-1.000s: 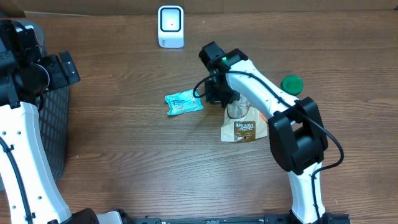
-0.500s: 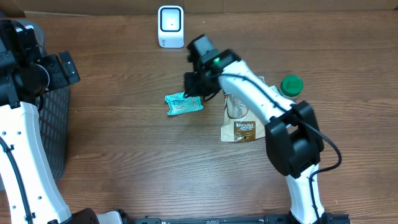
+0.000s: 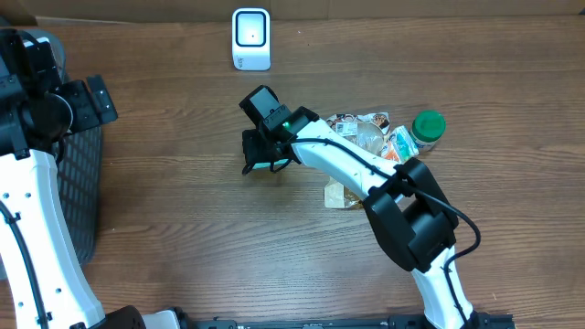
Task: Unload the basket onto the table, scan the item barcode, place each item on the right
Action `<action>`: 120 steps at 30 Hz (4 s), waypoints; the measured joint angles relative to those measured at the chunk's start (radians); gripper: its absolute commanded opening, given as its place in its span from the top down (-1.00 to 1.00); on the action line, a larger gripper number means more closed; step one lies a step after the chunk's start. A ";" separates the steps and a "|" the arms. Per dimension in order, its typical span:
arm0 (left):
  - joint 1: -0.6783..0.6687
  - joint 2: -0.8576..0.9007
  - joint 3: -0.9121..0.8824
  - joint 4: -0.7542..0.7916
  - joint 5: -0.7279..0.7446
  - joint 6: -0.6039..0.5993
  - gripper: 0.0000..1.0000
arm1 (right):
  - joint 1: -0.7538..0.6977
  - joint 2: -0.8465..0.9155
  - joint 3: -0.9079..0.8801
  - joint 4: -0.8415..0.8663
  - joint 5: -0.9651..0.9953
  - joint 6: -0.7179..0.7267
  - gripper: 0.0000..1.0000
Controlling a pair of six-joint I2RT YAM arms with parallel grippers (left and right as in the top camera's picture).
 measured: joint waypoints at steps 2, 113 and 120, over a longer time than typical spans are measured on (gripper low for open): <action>0.000 0.000 0.000 0.000 0.000 0.000 -0.99 | 0.000 0.018 0.000 0.010 -0.003 0.006 0.92; 0.000 0.000 0.000 0.000 0.000 0.000 -0.99 | -0.302 0.022 0.149 -0.295 -0.293 -0.433 -0.05; 0.000 0.000 0.000 0.000 0.000 0.000 -0.99 | -0.302 0.026 0.149 -0.294 -0.291 -0.435 -0.05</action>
